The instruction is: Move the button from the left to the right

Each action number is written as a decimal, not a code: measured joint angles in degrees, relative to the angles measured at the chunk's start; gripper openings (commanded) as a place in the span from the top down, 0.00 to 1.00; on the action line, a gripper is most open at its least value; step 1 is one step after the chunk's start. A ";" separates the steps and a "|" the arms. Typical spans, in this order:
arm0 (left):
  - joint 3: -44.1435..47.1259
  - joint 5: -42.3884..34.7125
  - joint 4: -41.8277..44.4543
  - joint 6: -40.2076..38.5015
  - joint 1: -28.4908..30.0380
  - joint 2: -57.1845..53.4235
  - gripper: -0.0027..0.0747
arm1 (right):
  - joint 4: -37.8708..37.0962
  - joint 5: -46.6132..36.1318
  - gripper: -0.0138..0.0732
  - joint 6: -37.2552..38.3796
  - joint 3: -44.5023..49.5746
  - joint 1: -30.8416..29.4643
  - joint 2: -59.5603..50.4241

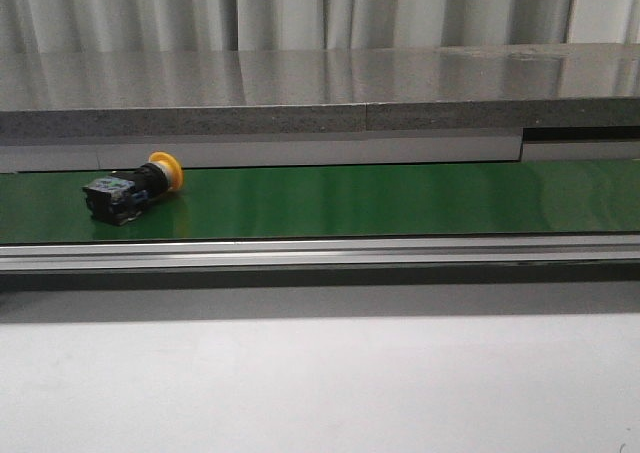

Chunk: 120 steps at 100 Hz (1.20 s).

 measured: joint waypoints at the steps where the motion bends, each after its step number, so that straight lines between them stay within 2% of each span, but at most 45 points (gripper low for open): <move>1: 0.49 -0.26 0.11 0.00 0.00 -0.50 0.33 | 0.00 0.00 0.92 0.00 0.00 0.00 0.00; 28: 16.50 -6.85 0.13 0.00 -0.14 -20.72 0.33 | 0.00 0.00 0.92 0.00 0.00 0.00 0.00; 42: 22.27 -7.98 0.13 0.00 -0.14 -26.76 0.33 | 0.00 0.00 0.92 0.00 0.00 0.00 0.00; 55: 26.87 -10.14 0.13 0.00 -0.14 -28.43 0.33 | 0.00 0.00 0.92 0.00 0.00 0.00 0.00; 89: 38.80 -24.26 -0.31 0.00 -0.14 -28.54 0.33 | 0.00 0.00 0.92 0.00 0.00 0.00 0.00; 120: 42.26 -25.80 -0.41 0.00 -0.14 -28.54 0.35 | 0.00 0.00 0.92 0.00 0.00 0.00 0.00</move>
